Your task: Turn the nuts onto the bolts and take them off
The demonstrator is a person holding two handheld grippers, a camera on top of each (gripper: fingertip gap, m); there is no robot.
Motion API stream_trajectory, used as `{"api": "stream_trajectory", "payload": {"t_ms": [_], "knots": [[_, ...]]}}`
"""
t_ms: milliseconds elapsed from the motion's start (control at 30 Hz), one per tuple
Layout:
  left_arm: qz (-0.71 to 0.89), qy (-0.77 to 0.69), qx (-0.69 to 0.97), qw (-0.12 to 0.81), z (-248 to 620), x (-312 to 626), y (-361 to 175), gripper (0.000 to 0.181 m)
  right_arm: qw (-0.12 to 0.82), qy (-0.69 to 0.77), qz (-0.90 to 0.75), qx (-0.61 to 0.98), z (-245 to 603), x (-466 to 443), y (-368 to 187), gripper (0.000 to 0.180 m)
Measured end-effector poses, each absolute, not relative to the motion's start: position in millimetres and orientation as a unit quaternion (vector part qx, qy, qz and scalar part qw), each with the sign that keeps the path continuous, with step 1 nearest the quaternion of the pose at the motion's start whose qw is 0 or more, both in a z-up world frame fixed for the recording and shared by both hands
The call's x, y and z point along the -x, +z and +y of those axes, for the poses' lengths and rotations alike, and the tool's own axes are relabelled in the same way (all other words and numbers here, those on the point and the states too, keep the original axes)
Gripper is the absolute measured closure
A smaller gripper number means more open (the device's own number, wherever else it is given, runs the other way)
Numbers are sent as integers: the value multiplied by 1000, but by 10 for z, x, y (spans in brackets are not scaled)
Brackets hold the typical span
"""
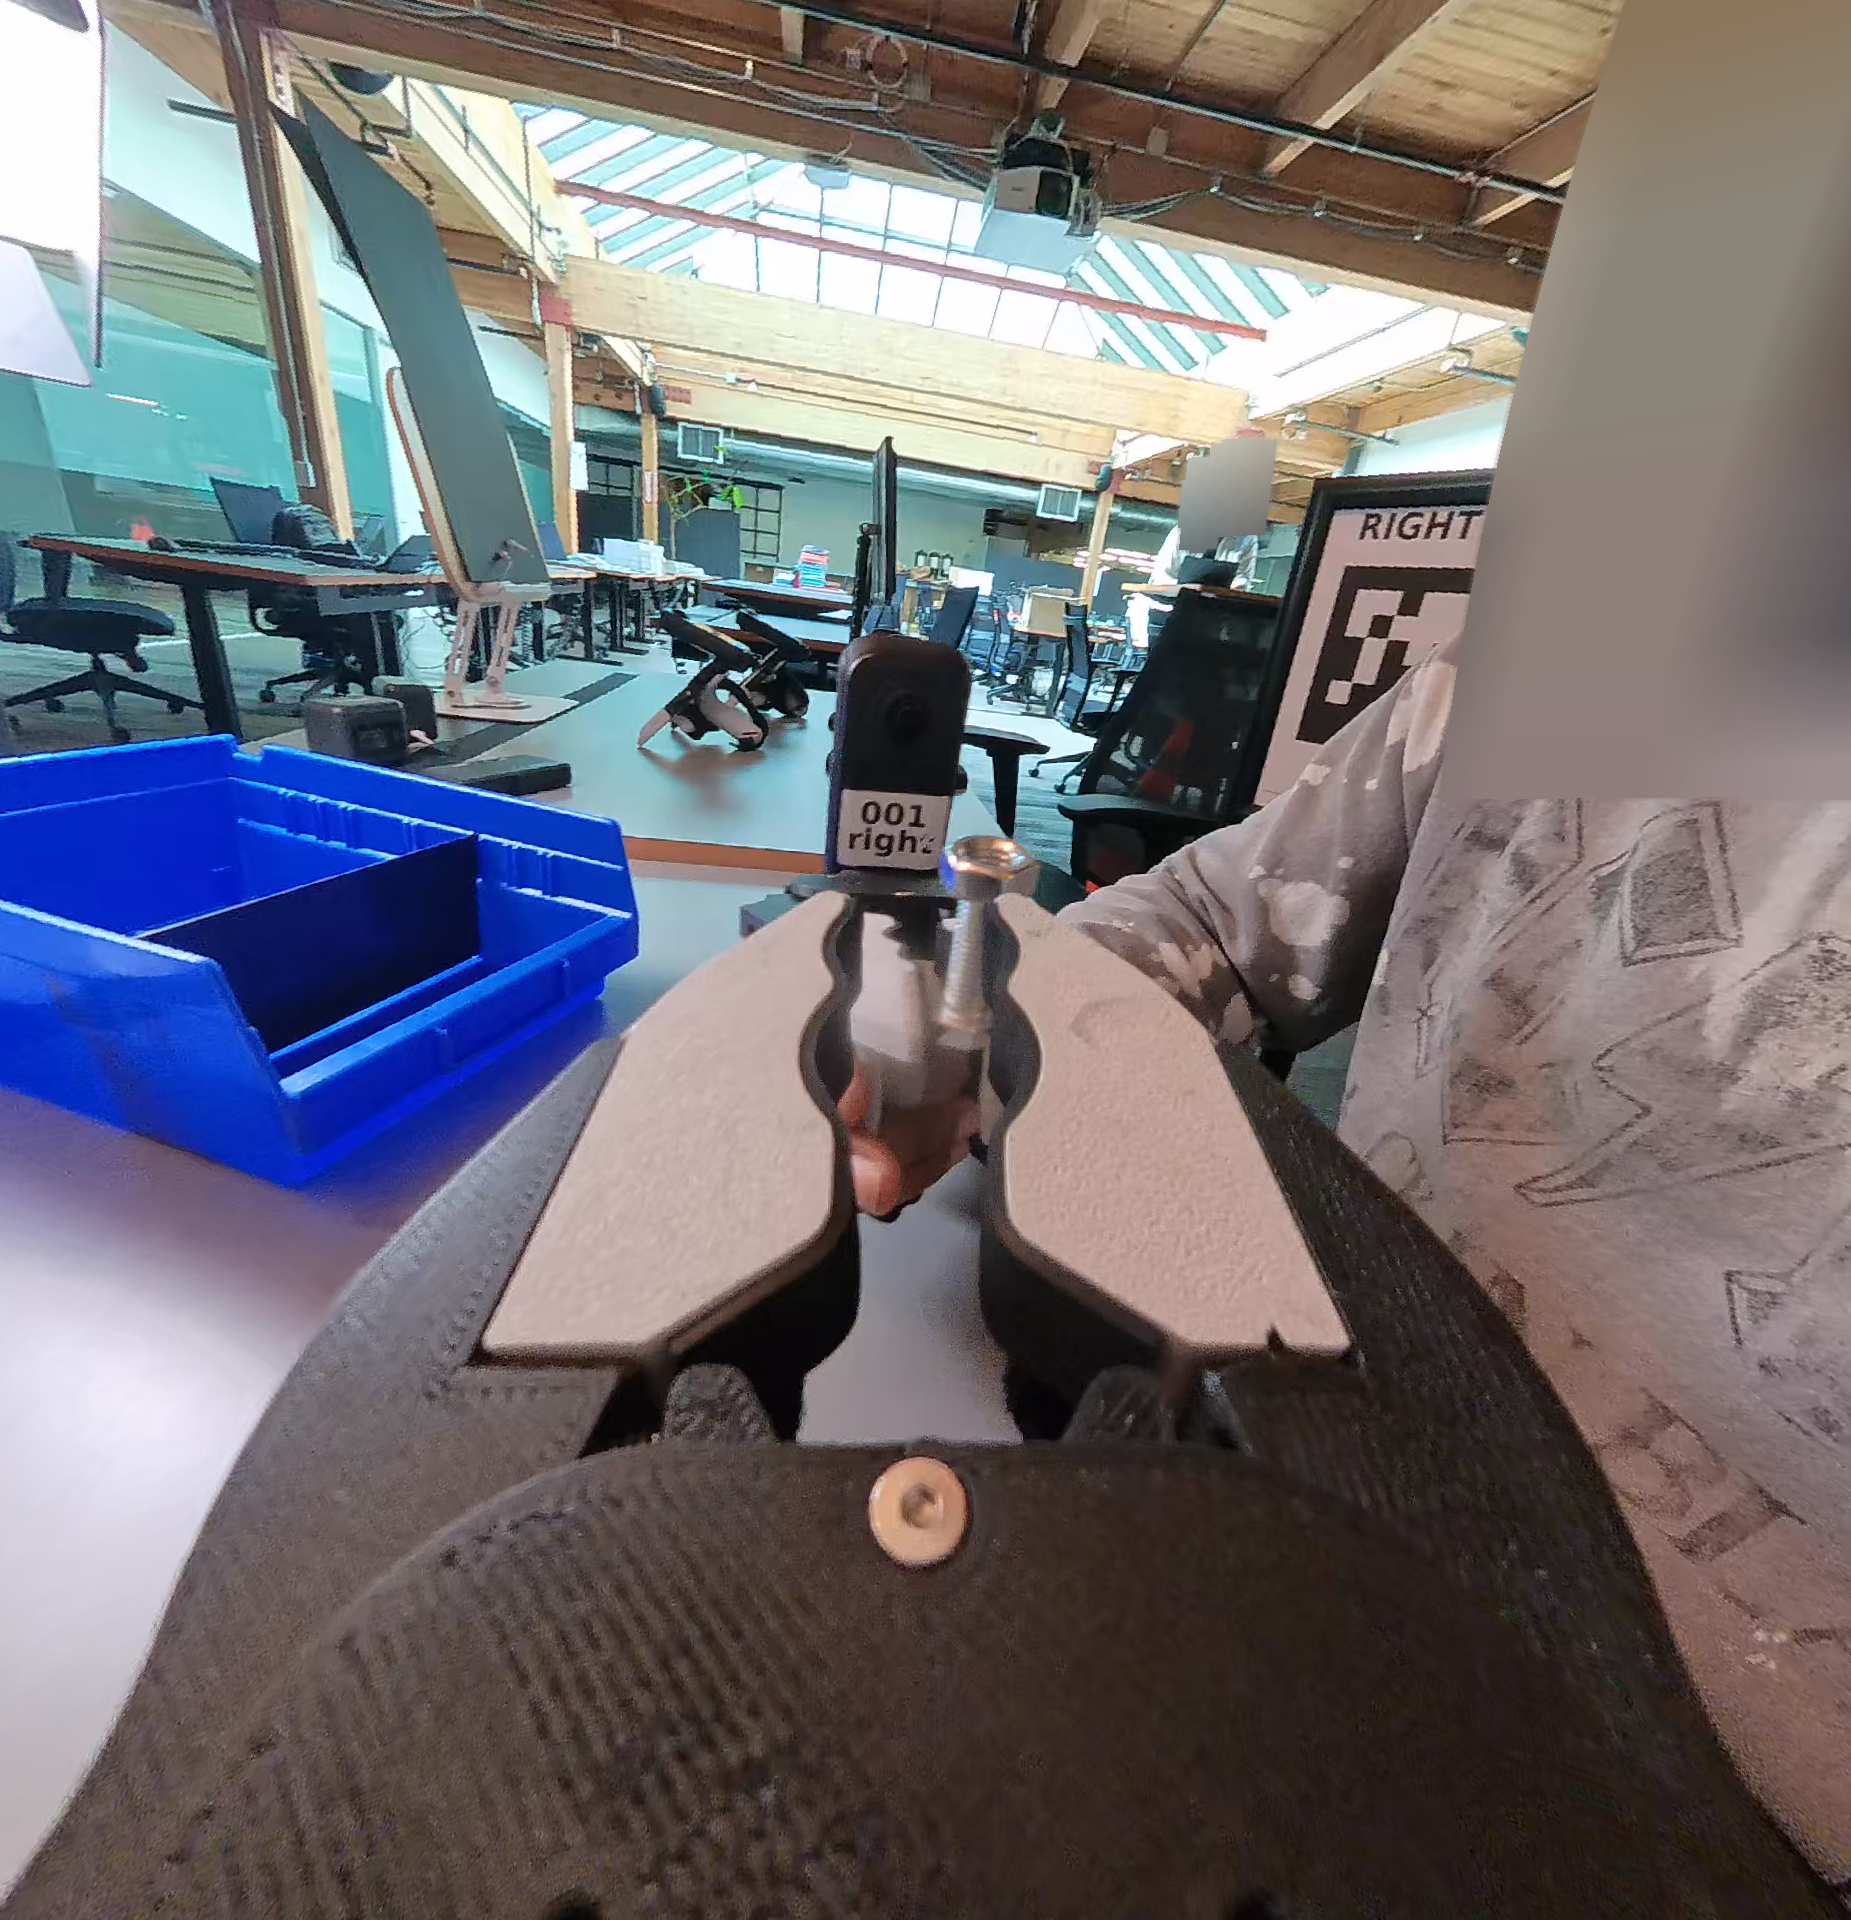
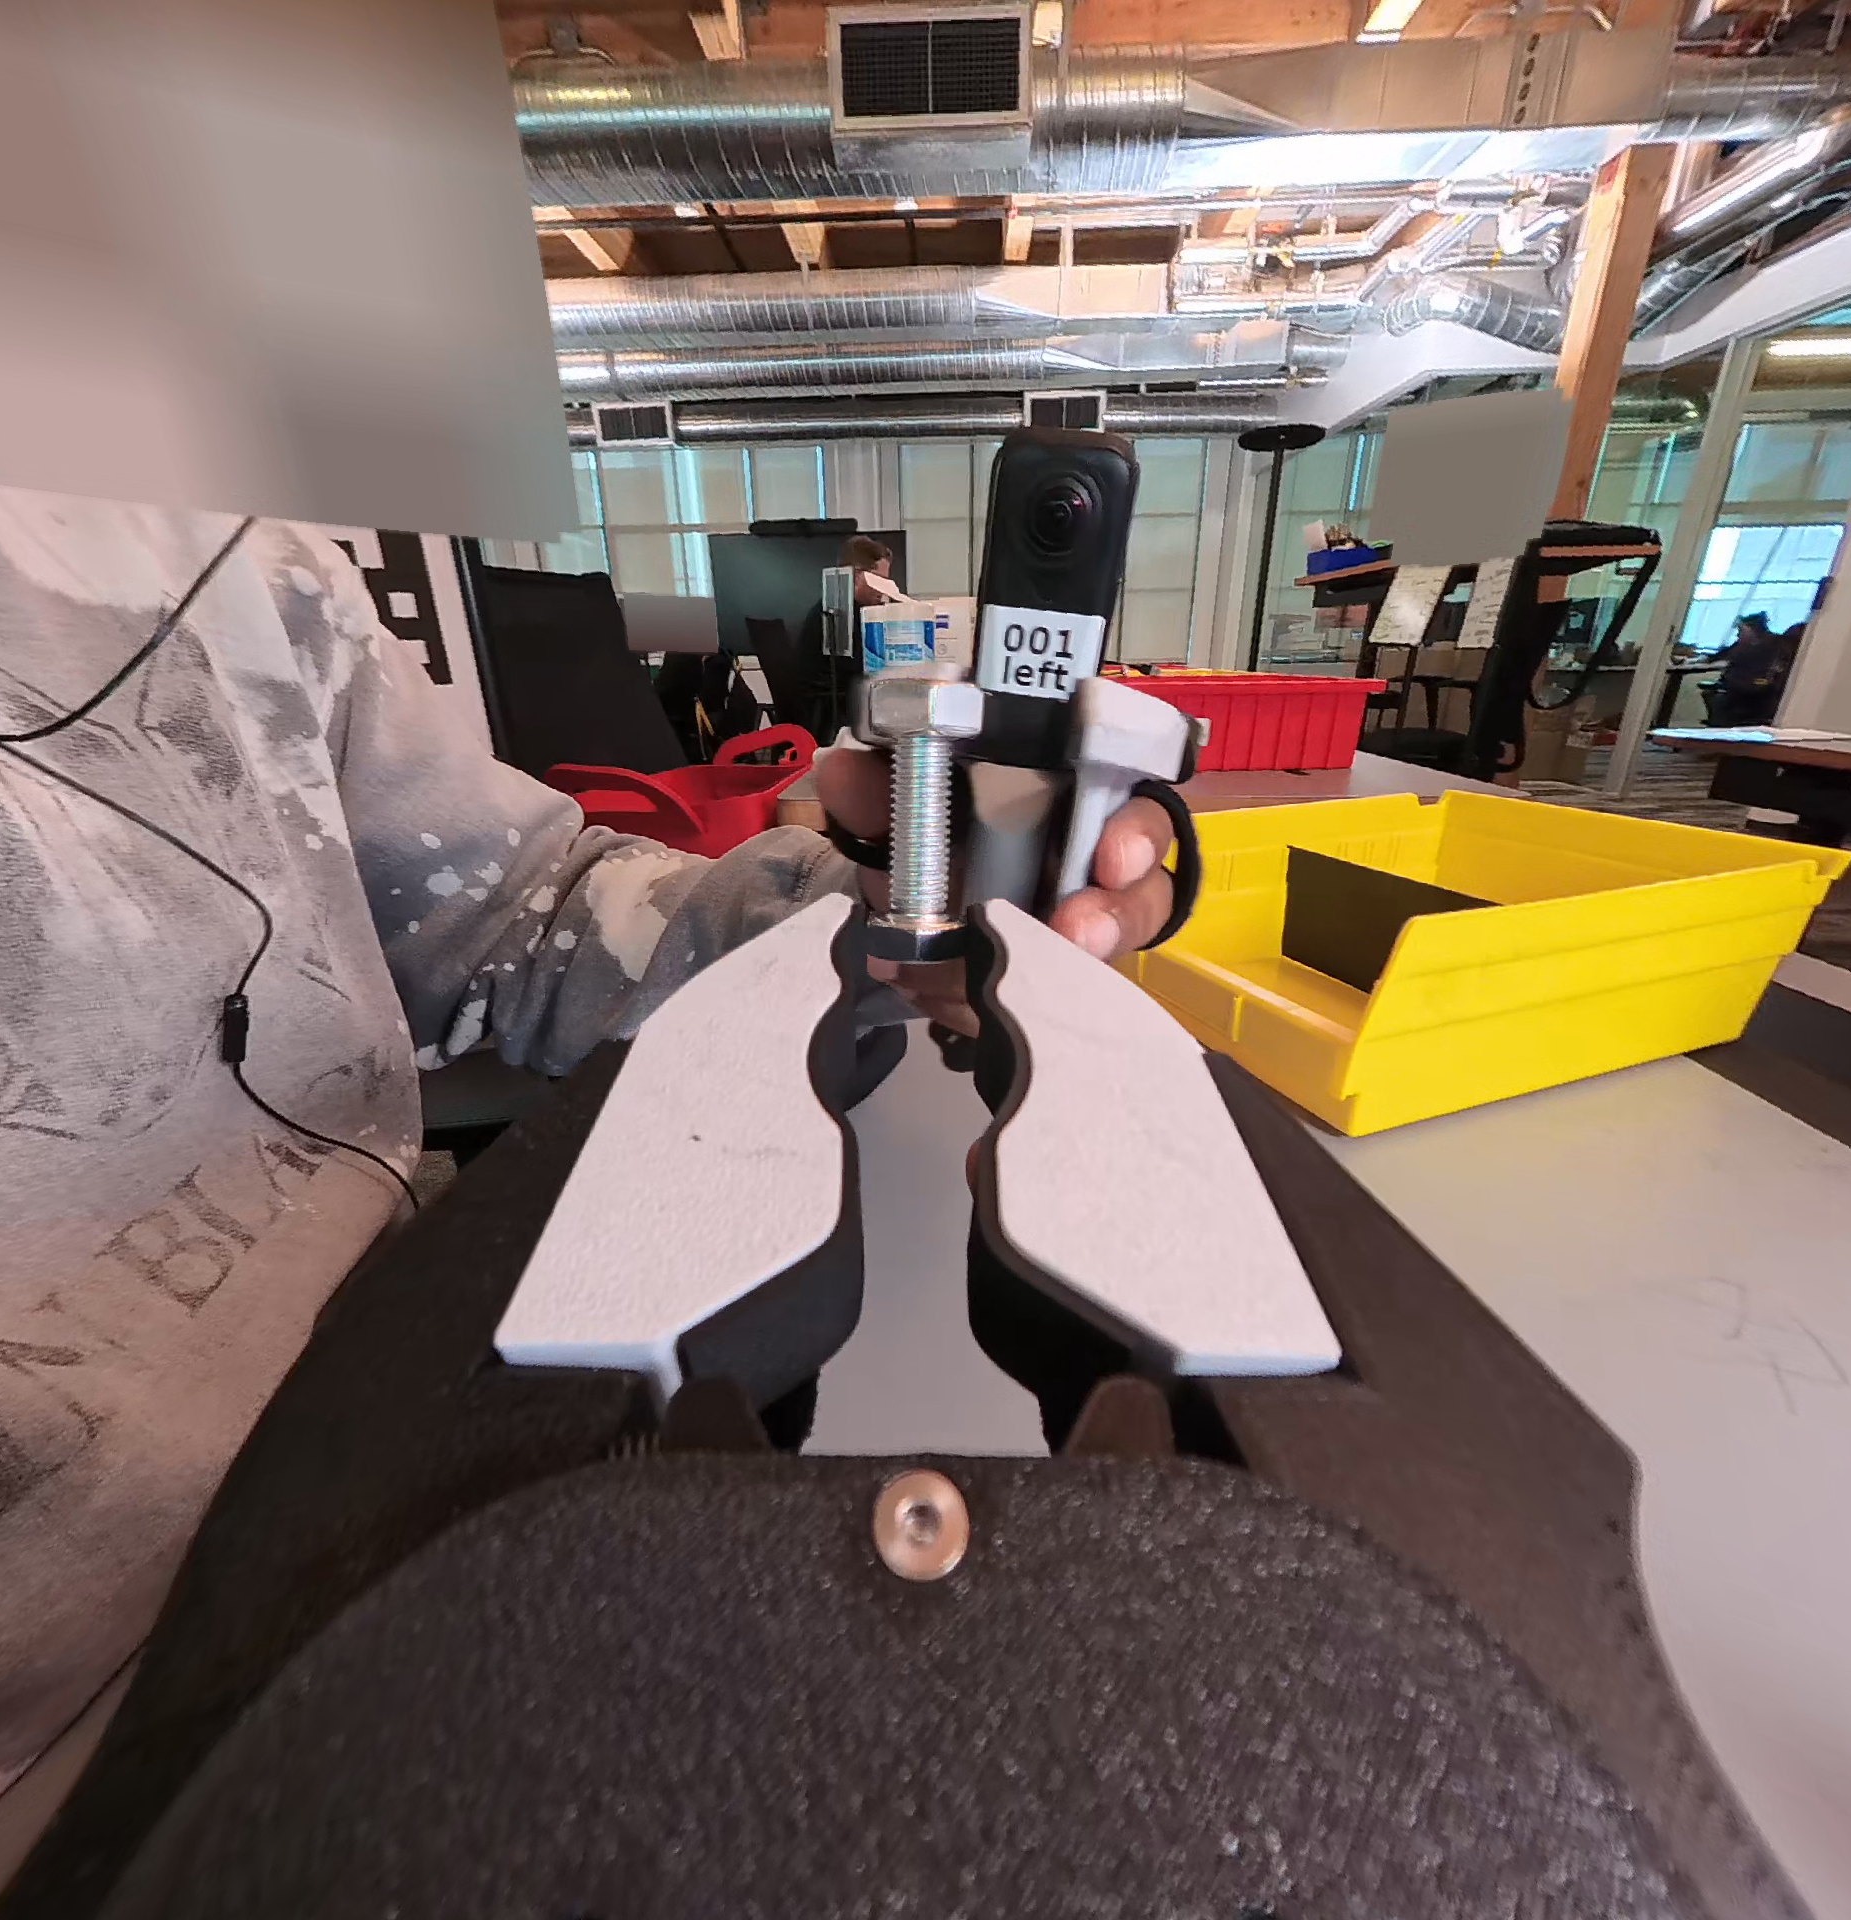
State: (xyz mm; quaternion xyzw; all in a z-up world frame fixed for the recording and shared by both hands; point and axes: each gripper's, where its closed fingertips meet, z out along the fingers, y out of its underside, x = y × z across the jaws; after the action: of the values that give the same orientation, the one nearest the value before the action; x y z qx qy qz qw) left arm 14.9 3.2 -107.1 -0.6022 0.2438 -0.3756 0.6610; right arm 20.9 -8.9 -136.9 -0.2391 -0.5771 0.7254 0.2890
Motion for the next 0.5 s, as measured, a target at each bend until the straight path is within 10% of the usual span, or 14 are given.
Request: {"api": "stream_trajectory", "payload": {"t_ms": [500], "knots": [[222, -377, 605, 665, 78, -118, -1052, 156, 304, 718, -572, 254, -34, -161, -1374, 162]]}}
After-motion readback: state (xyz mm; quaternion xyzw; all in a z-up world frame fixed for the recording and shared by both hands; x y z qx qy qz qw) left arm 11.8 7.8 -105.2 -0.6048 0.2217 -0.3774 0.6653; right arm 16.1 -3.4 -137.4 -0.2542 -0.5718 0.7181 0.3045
